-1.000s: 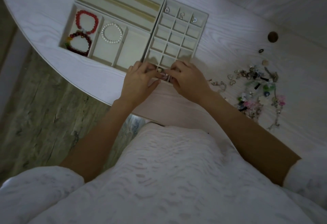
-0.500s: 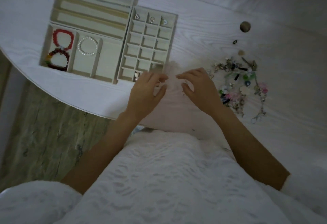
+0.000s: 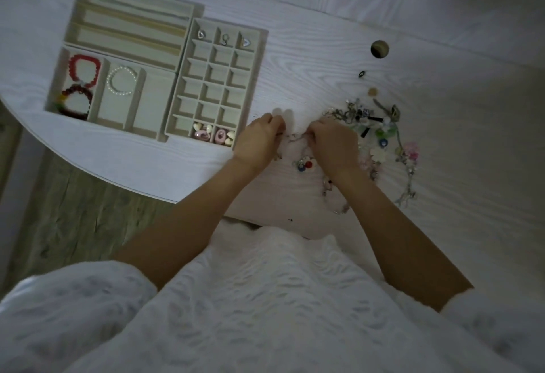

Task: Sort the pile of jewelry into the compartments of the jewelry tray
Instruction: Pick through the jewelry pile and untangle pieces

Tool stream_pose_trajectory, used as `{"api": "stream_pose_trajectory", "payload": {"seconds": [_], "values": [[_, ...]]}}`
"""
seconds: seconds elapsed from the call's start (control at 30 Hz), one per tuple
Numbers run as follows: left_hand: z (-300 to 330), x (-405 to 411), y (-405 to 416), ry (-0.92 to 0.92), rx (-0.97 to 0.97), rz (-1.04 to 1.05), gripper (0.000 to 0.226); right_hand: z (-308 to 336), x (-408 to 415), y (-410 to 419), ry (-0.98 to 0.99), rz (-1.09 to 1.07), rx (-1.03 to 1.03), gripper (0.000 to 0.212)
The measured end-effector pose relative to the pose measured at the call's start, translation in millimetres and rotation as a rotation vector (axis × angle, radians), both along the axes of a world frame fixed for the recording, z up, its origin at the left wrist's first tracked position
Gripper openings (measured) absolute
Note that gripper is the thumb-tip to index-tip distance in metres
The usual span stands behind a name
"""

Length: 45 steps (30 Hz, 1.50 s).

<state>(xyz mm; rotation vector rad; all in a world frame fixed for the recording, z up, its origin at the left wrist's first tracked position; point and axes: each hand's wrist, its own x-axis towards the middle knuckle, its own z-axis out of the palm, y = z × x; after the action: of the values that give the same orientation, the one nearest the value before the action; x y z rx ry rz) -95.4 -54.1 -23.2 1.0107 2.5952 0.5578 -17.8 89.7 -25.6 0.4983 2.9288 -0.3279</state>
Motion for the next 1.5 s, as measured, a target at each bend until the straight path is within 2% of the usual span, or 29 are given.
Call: {"api": "stream_pose_trajectory", "payload": {"seconds": [0.1,0.23,0.4,0.5,0.57,0.73,0.8,0.87,1.0,1.1,1.2,1.37,1.5], "values": [[1,-6,-7,-0.03,-0.005,0.011,0.009,2,-2,3,0.032,0.044,-0.03,0.017],[2,-5,-3,-0.035,-0.03,0.012,0.011,5,2,7,0.015,0.12,-0.046,0.013],[-1,-8,-6,-0.036,-0.046,0.123,0.015,7,0,21,0.074,0.172,0.034,0.03],[0,-9,-6,-0.039,-0.047,0.125,0.015,9,1,32,-0.025,0.18,0.005,0.011],[-1,-10,-5,-0.05,-0.03,0.14,0.015,20,3,35,-0.046,0.078,-0.162,0.012],[0,-12,-8,-0.1,0.015,0.207,0.018,54,3,36,0.155,-0.26,-0.925,0.013],[11,-11,-7,-0.129,0.099,0.234,0.02,63,3,35,0.17,-0.32,-1.129,0.018],[28,-8,-2,-0.282,0.247,0.229,0.024,72,2,33,0.185,-0.358,-1.242,0.017],[56,10,12,-0.785,0.425,0.139,0.032,84,1,29,0.275,-0.466,-1.483,0.005],[61,19,20,-0.879,0.513,0.114,0.027,89,-2,28,0.331,-0.511,-1.59,0.012],[58,20,22,-0.819,0.543,0.123,0.022,91,-4,30,0.418,-0.545,-1.561,0.022],[46,11,5,-0.673,0.469,0.225,0.013,70,2,49,0.509,-0.544,-1.121,0.021],[52,-7,-10,-0.551,0.363,0.262,0.01,49,16,73,0.446,-0.363,-0.778,0.02]]}}
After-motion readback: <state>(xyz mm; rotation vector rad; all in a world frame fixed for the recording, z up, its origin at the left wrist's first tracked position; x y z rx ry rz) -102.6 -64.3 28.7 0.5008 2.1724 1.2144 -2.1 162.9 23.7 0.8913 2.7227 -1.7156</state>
